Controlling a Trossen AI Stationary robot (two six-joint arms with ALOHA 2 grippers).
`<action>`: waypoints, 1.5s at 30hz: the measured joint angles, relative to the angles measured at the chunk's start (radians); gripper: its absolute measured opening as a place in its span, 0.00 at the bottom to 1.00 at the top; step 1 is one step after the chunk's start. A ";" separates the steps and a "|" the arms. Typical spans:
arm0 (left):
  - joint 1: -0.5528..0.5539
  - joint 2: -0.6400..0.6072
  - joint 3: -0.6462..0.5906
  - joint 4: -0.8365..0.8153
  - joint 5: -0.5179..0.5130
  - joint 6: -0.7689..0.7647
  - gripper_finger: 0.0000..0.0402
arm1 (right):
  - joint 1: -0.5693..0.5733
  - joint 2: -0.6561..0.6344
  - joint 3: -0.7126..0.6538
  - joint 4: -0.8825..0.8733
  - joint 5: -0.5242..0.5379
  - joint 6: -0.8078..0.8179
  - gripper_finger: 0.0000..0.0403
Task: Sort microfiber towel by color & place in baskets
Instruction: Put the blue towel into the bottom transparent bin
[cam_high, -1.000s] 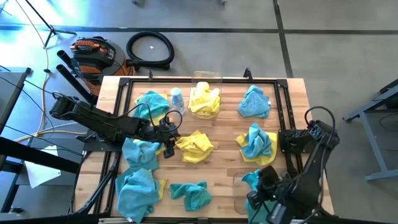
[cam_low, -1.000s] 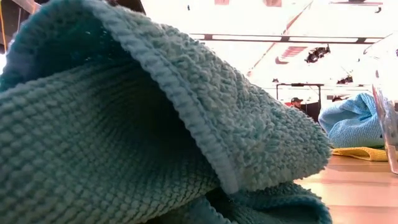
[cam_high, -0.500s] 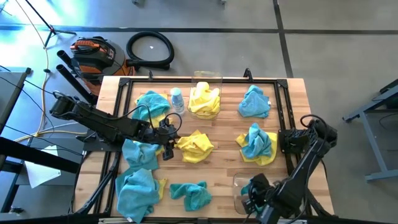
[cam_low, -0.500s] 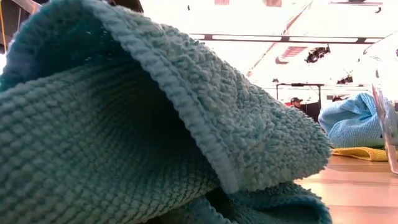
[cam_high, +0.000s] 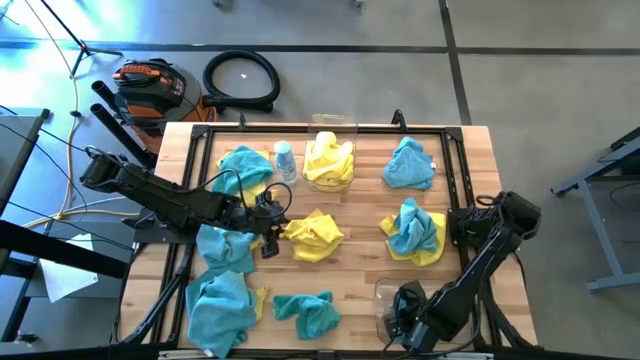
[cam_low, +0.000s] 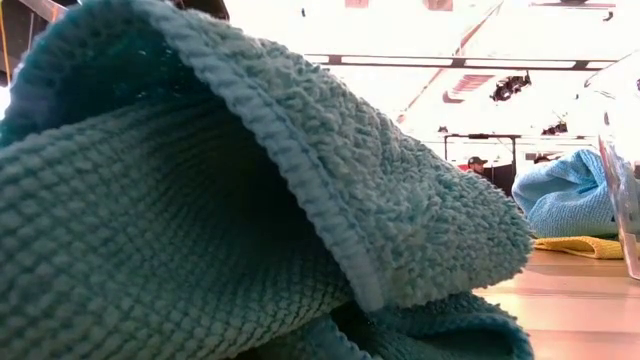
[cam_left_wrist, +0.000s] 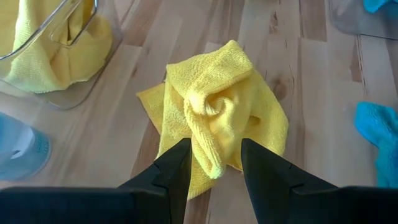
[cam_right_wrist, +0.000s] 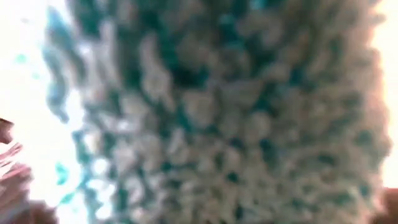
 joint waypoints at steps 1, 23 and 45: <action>-0.003 0.000 0.000 0.000 -0.001 0.000 0.32 | 0.000 0.000 -0.020 0.020 0.000 0.014 0.16; -0.016 0.000 0.000 -0.003 -0.024 -0.010 0.32 | -0.007 -0.062 0.287 -0.510 -0.065 0.085 0.41; -0.016 0.000 0.001 -0.013 -0.027 -0.036 0.32 | -0.001 -0.028 -0.214 0.202 -0.086 0.134 0.01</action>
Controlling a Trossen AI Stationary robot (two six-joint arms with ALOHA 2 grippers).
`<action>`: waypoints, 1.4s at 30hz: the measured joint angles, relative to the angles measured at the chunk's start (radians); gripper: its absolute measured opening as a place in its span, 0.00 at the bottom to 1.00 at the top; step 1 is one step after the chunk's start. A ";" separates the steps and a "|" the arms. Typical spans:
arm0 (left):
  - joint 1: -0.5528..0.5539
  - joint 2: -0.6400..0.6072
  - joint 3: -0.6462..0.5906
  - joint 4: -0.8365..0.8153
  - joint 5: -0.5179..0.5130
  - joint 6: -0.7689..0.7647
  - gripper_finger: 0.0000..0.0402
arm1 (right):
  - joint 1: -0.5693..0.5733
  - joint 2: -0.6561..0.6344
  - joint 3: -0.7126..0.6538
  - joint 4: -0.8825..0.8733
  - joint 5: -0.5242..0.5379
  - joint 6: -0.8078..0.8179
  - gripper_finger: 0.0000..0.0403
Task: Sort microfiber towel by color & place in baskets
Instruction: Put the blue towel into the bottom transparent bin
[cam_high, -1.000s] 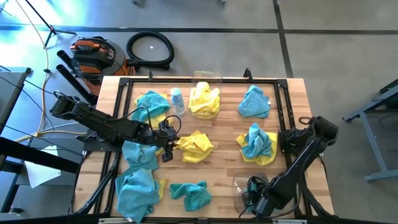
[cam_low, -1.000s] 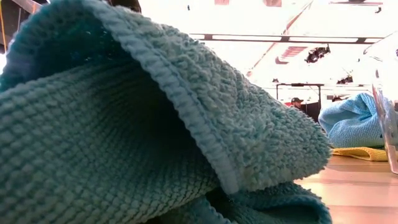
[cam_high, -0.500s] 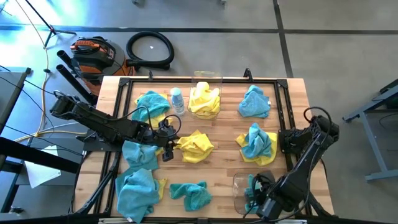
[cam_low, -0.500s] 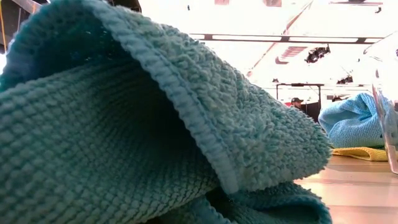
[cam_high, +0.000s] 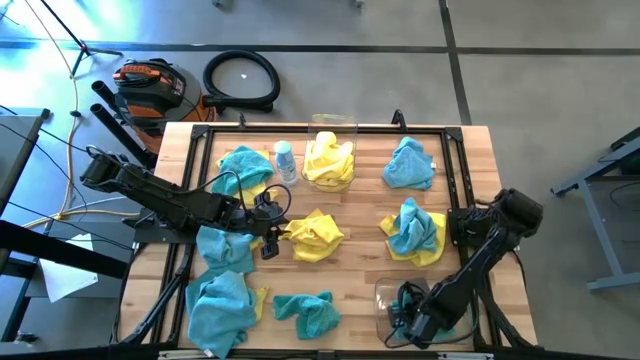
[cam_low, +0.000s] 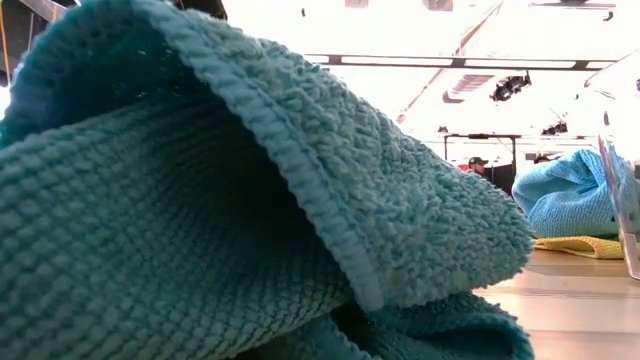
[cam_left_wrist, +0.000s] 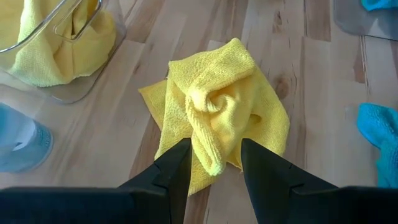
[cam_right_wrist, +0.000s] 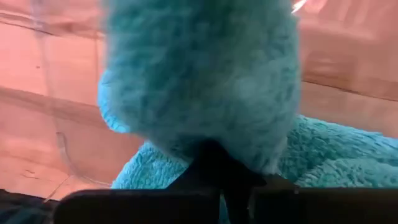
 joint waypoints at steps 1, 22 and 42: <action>0.000 0.000 0.000 0.000 0.000 0.000 0.32 | 0.000 -0.004 -0.010 0.010 0.000 -0.001 0.01; 0.000 0.000 0.000 0.005 0.001 0.001 0.32 | 0.027 0.002 0.552 -0.872 0.276 -0.106 0.00; 0.002 0.000 0.000 0.048 0.001 0.002 0.32 | -0.203 -0.155 0.048 -0.324 0.774 -0.775 0.00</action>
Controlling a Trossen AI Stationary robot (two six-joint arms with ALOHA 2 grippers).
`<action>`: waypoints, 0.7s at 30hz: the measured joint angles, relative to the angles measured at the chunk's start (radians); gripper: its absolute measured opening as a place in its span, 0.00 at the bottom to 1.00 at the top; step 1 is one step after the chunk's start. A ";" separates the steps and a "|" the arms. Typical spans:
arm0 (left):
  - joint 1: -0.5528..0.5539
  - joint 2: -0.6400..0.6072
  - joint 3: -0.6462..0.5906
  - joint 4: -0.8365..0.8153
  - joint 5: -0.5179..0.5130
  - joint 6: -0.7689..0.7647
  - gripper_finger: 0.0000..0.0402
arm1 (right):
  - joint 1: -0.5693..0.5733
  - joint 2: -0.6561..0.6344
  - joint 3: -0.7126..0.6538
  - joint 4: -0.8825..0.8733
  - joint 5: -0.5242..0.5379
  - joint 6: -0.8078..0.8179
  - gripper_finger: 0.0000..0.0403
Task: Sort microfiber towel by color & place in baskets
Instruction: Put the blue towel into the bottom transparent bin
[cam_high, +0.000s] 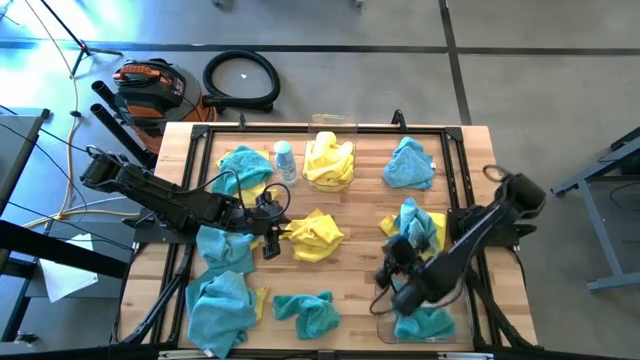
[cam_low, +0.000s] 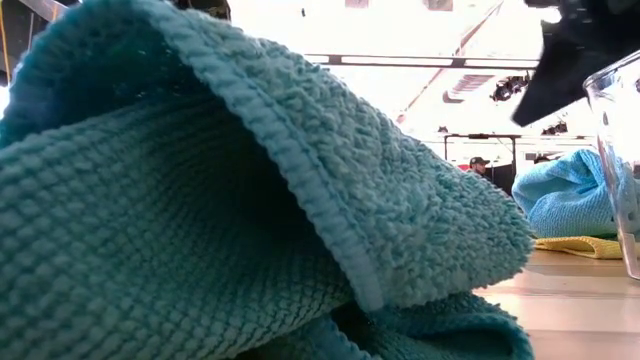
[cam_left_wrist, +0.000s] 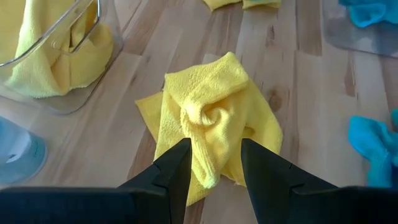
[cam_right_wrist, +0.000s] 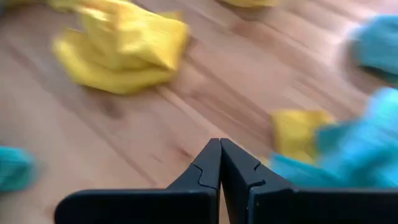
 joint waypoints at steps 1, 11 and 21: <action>0.000 0.000 0.000 0.008 0.000 0.001 0.32 | -0.021 -0.035 -0.050 0.107 0.002 -0.080 0.00; 0.000 0.000 0.000 0.015 0.000 0.002 0.32 | -0.302 -0.272 -0.434 0.891 -0.186 -0.742 0.00; -0.017 0.000 0.061 -0.148 -0.071 -0.182 0.32 | -0.428 -0.279 -0.519 1.136 -0.320 -1.031 0.00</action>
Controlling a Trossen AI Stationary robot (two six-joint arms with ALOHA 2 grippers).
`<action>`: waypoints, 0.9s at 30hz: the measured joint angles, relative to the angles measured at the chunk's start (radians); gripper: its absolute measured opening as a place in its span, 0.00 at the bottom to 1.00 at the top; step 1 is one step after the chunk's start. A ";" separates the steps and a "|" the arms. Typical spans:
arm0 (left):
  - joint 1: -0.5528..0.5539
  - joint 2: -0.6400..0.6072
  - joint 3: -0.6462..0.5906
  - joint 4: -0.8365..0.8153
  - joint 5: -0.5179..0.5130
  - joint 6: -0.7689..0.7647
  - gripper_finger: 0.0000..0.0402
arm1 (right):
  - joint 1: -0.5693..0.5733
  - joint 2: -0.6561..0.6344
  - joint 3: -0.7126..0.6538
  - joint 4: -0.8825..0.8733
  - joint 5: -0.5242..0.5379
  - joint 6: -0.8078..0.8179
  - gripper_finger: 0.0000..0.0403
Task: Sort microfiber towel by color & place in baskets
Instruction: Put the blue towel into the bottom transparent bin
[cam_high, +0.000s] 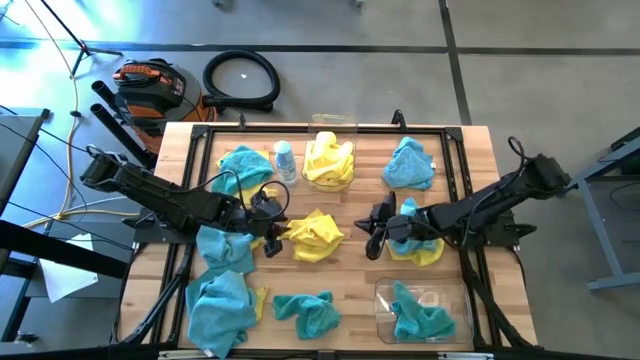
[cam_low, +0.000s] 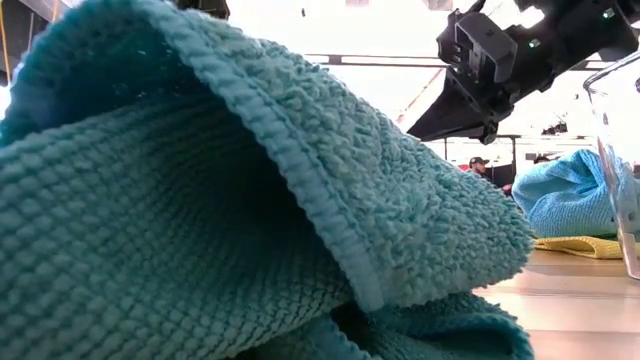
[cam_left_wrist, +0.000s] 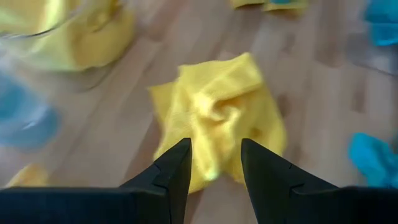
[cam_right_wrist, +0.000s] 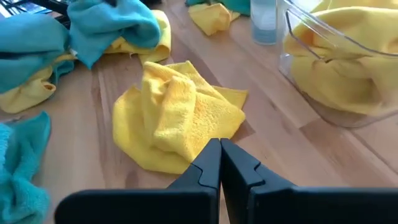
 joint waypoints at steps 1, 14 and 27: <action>-0.007 0.000 0.014 -0.039 -0.024 -0.025 0.32 | -0.001 0.000 0.000 -0.001 -0.007 0.000 0.00; -0.170 0.000 0.172 -0.395 -0.109 -0.394 0.32 | 0.069 0.000 0.000 -0.016 -0.038 -0.039 0.00; -0.207 0.000 0.194 -0.895 0.193 -0.907 0.32 | 0.067 0.000 0.000 -0.047 -0.111 -0.206 0.00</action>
